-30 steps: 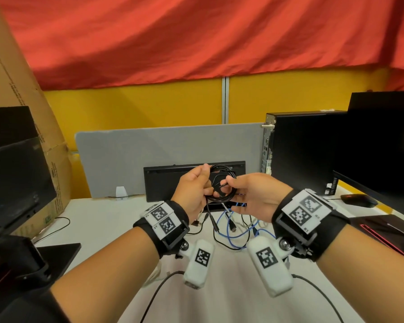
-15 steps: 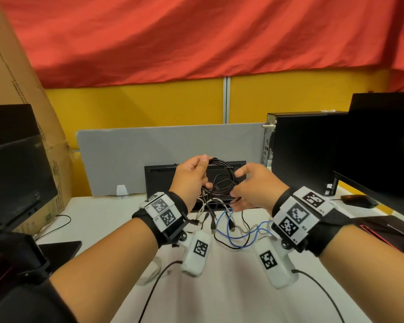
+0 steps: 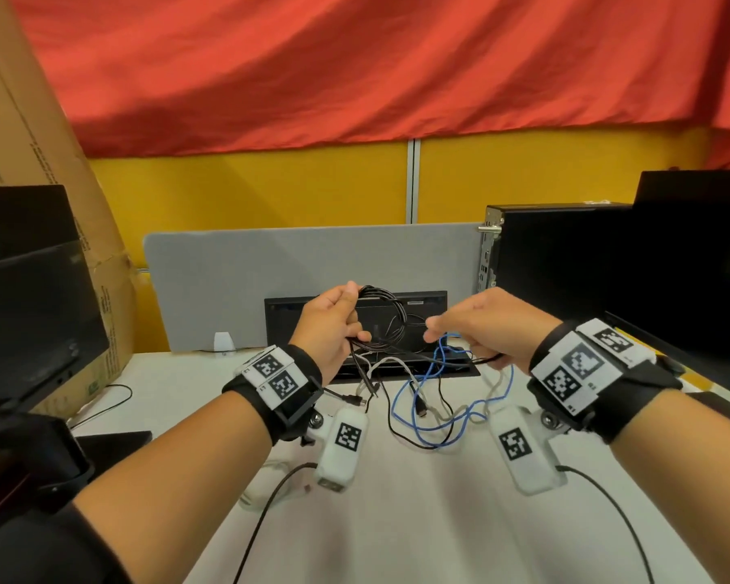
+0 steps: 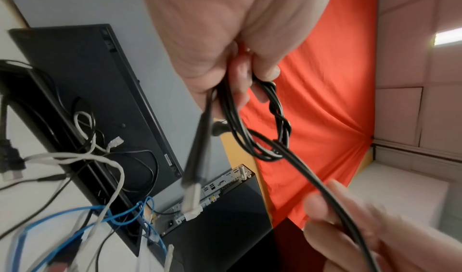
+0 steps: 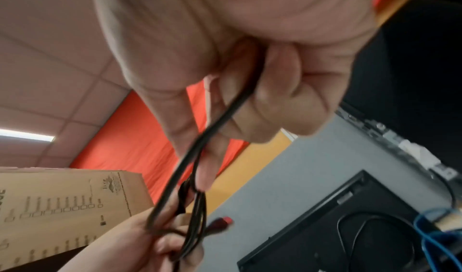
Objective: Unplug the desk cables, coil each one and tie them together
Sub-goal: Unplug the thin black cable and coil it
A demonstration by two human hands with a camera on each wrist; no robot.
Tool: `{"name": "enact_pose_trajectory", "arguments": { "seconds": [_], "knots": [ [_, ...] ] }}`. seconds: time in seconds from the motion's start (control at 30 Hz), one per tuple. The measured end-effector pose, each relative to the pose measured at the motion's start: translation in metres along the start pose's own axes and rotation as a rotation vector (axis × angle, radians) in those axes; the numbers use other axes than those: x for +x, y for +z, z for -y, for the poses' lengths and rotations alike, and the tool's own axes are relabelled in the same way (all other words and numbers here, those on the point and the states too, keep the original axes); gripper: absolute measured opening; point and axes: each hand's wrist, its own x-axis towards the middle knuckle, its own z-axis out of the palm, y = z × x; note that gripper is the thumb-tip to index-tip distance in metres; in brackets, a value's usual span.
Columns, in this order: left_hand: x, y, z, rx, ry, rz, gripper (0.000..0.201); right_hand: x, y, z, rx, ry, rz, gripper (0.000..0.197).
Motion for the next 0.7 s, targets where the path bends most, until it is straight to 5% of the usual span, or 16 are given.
{"name": "enact_pose_trajectory", "arguments": {
  "seconds": [0.1,0.33,0.47,0.7],
  "knots": [
    [0.003,-0.005,-0.003,0.106,0.025,-0.029,0.029,-0.002,-0.011,0.000,-0.133,-0.044,0.049,0.030],
    [0.008,-0.014,-0.001,0.182,0.047,-0.134,0.025,0.001,-0.015,-0.008,0.303,-0.121,-0.109,0.021],
    [0.007,-0.013,0.002,0.116,0.012,-0.164,0.027,0.005,-0.009,-0.014,0.084,-0.146,-0.191,0.018],
    [-0.004,0.012,0.004,-0.034,-0.045,-0.156,0.029,0.004,0.026,-0.013,0.060,-0.139,-0.046,0.026]
  ]
}}
